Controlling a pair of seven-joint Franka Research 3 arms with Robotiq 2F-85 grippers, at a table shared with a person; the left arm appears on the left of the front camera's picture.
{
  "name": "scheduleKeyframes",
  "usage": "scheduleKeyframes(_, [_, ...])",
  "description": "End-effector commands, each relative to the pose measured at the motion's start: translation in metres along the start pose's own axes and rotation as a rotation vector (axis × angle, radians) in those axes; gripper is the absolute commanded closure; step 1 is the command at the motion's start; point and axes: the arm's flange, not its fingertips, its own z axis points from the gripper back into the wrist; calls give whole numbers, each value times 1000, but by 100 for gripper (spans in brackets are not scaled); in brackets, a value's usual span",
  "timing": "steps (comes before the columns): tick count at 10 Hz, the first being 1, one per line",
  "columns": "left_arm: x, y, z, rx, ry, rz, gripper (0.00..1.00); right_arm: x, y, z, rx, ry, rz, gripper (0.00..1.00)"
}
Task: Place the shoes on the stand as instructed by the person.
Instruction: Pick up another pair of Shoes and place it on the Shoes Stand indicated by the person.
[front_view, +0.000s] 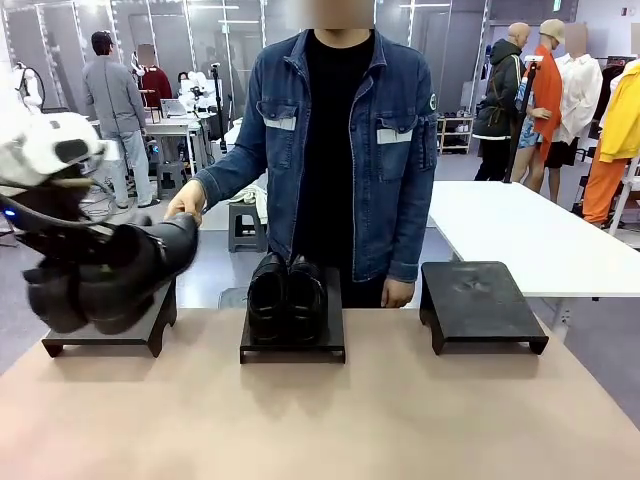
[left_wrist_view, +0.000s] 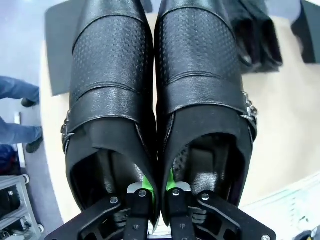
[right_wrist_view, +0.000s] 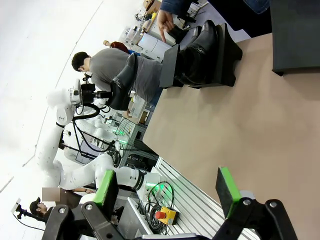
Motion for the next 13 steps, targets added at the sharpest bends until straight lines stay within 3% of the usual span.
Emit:
scheduleKeyframes(1, [14, 21, -2, -28, -49, 6, 100, 1, 0, 1, 10, -6, 20, 0])
scheduleKeyframes(4, [26, 35, -6, -5, -53, 43, 100, 1, 0, 1, 10, -6, 20, 0])
scheduleKeyframes(5, [11, 42, -10, 11, -9, 49, 100, 1, 0, 1, 10, -6, 20, 0])
scheduleKeyframes(8, [11, 42, -10, 11, -9, 49, 100, 1, 0, 1, 10, -6, 20, 0])
scheduleKeyframes(9, [11, 41, -21, 15, 12, 49, 93, 1, 0, 1, 10, -6, 20, 0])
scheduleKeyframes(11, [25, 51, -33, 125, -89, 112, 93, 1, 0, 1, 10, -6, 20, 0])
scheduleKeyframes(13, [44, 61, -49, 151, -107, 114, 93, 1, 0, 1, 10, -6, 20, 0])
